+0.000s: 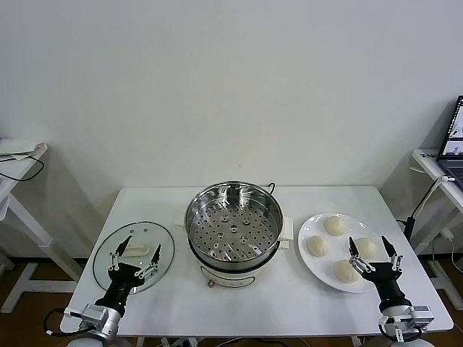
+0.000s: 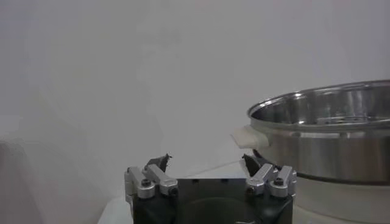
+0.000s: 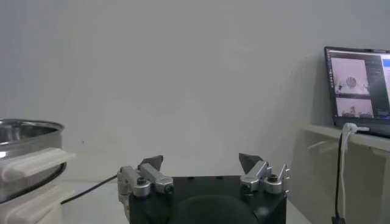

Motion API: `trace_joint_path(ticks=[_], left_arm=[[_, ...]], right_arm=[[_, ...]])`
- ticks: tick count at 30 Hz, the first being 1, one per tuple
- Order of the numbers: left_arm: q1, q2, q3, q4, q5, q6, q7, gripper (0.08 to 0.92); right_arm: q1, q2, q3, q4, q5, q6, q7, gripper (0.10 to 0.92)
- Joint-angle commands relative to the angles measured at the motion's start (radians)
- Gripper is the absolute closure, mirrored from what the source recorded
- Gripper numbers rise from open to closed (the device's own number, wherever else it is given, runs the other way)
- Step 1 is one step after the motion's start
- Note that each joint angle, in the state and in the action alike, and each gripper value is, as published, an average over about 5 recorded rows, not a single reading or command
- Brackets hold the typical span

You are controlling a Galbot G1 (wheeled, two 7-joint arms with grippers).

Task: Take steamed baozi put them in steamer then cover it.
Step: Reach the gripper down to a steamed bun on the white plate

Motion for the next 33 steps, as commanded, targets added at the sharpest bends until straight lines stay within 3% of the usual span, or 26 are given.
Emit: trace_joint_path(ticks=[1,9,18,23,33], left_arm=[[0.000,0.000,0.000,0.000,0.000,0.000,0.000,0.177],[-0.002,0.003,-0.002,0.007,0.001,-0.005,0.003,0.177],[0.002,0.004,-0.015,-0.023,-0.002,-0.006,0.004,0.177],[0.006,0.001,-0.018,-0.035,-0.002,-0.008,0.003,0.177],[0.020,-0.002,-0.020,-0.054,0.000,-0.012,-0.001,0.177]], right_arm=[[-0.002,0.001,0.000,0.002,0.001,-0.003,0.000,0.203],[0.046,-0.061,0.013,0.000,-0.036,-0.038,-0.003,0.203],[0.182,-0.380,-0.010,-0.073,-0.269,-0.157,-0.037,0.203],[0.284,-0.596,-0.092,-0.153,-0.387,-0.236,-0.156,0.203],[0.621,-0.862,-0.420,-0.346,-0.437,-0.314,-0.532,0.203]])
